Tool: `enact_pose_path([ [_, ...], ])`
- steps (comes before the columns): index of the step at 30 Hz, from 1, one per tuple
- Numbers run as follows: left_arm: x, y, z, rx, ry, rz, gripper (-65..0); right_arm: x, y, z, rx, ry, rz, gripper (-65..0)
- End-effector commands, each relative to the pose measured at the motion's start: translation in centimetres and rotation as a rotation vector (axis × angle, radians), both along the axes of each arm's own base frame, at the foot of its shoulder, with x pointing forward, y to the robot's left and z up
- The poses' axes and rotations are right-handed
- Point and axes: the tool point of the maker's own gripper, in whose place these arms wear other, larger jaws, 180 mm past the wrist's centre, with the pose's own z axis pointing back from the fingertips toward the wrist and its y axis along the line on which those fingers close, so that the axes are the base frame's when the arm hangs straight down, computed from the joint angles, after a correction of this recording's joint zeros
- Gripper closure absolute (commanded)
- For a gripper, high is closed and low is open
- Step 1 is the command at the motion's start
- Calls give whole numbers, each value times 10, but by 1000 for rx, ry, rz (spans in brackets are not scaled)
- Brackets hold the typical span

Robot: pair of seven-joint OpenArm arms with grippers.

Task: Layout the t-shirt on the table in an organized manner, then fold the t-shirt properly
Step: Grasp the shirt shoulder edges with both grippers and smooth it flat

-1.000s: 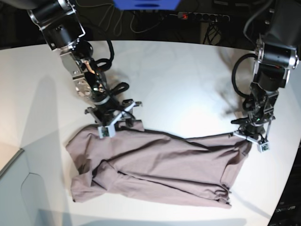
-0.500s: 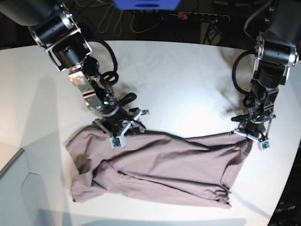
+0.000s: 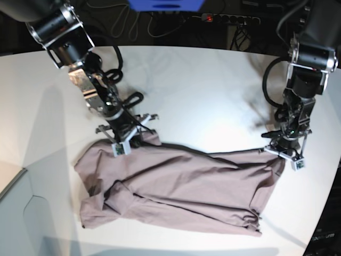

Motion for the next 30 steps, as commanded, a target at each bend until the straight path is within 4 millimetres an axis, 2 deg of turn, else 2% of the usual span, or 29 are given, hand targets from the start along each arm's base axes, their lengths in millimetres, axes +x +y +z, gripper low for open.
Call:
enact_pose_path([
  [1,3,-2,4,-13,12,-15,-1,-33,-24,-28,-74,144,-6,0],
  [3,3,-1,12,-24,10,-27,-1,-40,-34,-19,-71,122,-8,0],
  [8,-14,-3,31,-102,-15,-11,-1,-57,-65,7,-51,59,-69,0],
  [14,-46,3,62,-142,-50,-2,-1,-63,-107,47,-39,-32,-180,0],
  [19,-72,2,73,-144,-67,-1,-1,-70,-148,76,-41,-100,-303,0],
  [22,-85,1,65,-161,-54,21,-4,-79,-147,96,-13,-144,-337,0],
  [25,-94,2,57,-172,-38,42,-6,-87,-130,107,16,-160,-311,0],
  [28,-98,1,56,-177,-35,43,-7,-95,-95,105,61,-142,-238,0],
  [30,-101,3,55,-176,-33,51,-41,-100,-69,100,89,-118,-182,-40],
])
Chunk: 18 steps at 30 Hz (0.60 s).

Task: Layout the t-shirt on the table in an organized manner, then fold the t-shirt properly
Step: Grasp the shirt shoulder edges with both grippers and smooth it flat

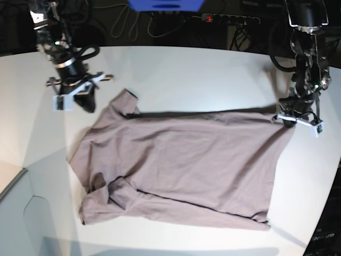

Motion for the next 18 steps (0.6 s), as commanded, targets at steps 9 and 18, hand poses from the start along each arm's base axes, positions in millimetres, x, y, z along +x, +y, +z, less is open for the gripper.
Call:
enact_pose_path([
  [9,1,14,17,3,-64,57,-395,-17,43,-7,50,49,111,-252],
  [18,-33,20,5,14,-21,81,-422,-22,45,-6,54,54,114,-251],
])
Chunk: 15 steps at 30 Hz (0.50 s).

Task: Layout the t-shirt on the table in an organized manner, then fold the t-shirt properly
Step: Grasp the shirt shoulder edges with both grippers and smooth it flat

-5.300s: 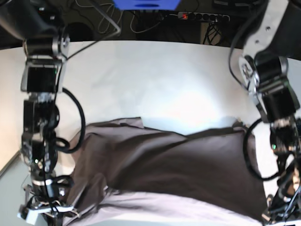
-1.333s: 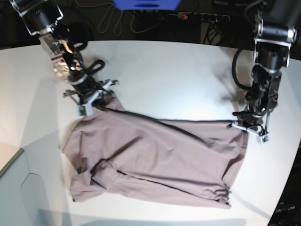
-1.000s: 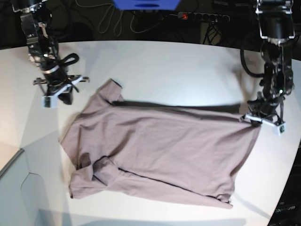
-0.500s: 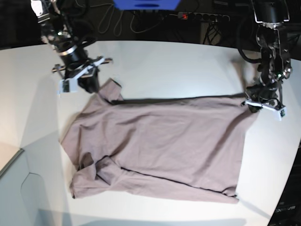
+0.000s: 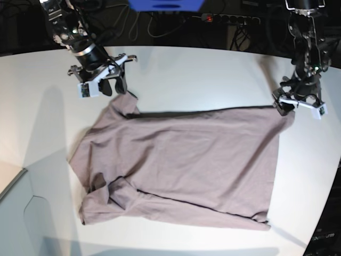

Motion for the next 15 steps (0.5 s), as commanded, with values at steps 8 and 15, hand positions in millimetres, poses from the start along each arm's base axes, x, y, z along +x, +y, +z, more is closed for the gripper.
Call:
enact_pose_path([
  [8,14,28,5,16,-27,67,-422,5,3,10,17,-38,4,-251],
  [15,36,31,-8,-34,-13,105,-421,-2,2,7,17,-23,2,-251],
])
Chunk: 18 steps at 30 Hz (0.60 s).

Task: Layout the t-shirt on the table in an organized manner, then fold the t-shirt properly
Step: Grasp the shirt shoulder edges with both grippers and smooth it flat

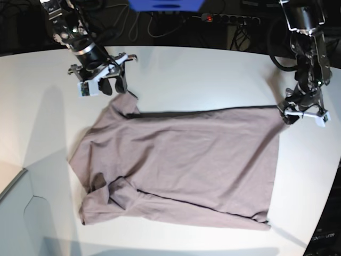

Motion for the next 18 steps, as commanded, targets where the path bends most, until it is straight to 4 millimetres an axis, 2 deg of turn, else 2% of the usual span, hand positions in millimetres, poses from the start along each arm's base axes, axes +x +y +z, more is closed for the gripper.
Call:
enact_pose_path([
  [1,12,6,10,3,-25,4,-421,5,1,10,13,-39,3,-251],
  [3,14,6,6,-9,-16,11,-418,4,1,9,13,-35,4,-251],
  [5,18,2,3,-16,-9,1,-374,4,0,9,12,-35,2,-251],
  [8,21,-13,0,-11,-2,-49,-230,3,1,9,13,-33,4,-251],
  [12,23,-18,0,-16,1,-63,-31,5,4,10,22,-37,1,-256],
  [13,23,-18,0,-17,2,-65,0,7,8,11,34,-40,-5,-257],
  [15,26,-18,3,-13,-9,-68,-2,13,9,12,43,-47,-22,-265],
  [18,34,-20,26,15,-66,-91,0,24,8,8,40,-53,-32,-324],
])
